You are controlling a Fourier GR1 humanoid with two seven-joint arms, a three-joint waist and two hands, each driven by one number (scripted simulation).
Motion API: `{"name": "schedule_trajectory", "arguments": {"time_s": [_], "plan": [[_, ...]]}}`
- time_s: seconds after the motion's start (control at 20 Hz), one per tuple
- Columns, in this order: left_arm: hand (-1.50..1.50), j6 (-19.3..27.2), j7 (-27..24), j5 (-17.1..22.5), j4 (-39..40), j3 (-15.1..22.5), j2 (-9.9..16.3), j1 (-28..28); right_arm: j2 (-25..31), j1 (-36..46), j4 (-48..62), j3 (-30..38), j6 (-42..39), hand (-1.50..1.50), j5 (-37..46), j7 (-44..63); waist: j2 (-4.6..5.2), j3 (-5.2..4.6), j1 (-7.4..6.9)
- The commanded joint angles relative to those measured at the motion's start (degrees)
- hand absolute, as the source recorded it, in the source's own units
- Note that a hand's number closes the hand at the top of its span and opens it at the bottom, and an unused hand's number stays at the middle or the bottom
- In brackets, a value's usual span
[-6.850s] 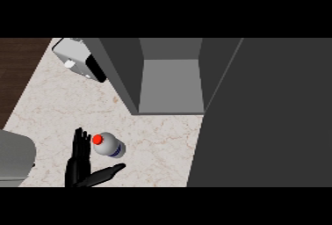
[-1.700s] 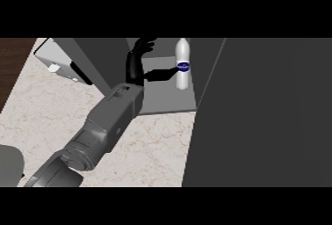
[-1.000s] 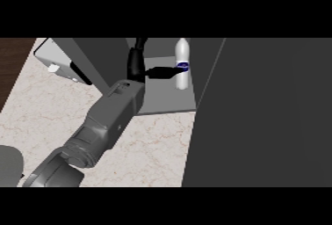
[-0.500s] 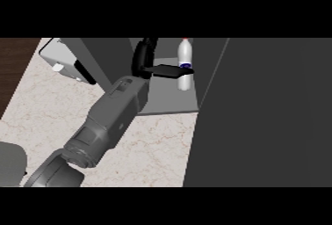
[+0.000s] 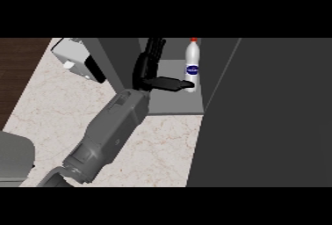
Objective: Pick up the bottled water, place it into the cabinet and close the cabinet
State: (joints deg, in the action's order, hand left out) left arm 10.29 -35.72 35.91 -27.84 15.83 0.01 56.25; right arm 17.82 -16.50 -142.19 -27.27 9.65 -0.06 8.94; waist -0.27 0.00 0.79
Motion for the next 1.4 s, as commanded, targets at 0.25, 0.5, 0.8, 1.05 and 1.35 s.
{"name": "schedule_trajectory", "arguments": {"time_s": [0.25, 0.5, 0.8, 1.05, 1.35], "plan": [[1.50, 3.42, 6.67, -2.04, -24.79, 7.17, 1.54, -19.52, 1.42, 1.95, -2.26, 0.44, -0.63, -1.50, 3.52, 2.39, -0.33, 0.00, -2.04], [1.50, 2.44, 8.68, -2.71, -34.52, 9.35, 7.34, -28.56, 8.02, 3.65, -6.14, -2.55, -5.19, 1.50, 3.79, 9.72, -0.41, -0.07, -2.30], [1.50, 3.67, 9.99, -3.32, -52.67, 11.22, 13.66, -43.48, 5.25, 5.92, -5.47, -12.05, -4.96, 1.50, 5.11, 15.65, -0.37, -0.07, -2.09], [1.50, 5.46, 12.24, -4.28, -65.39, 10.95, 18.41, -52.77, 0.36, 9.44, -3.09, -17.29, -3.86, 1.50, 4.66, 17.66, -0.22, -0.03, -1.94], [1.50, 2.25, 10.18, -3.84, -67.90, 7.10, 21.25, -58.56, -11.81, 22.06, 6.72, -24.22, -1.39, 1.50, 9.48, 25.12, 0.05, -0.10, -1.77]]}}
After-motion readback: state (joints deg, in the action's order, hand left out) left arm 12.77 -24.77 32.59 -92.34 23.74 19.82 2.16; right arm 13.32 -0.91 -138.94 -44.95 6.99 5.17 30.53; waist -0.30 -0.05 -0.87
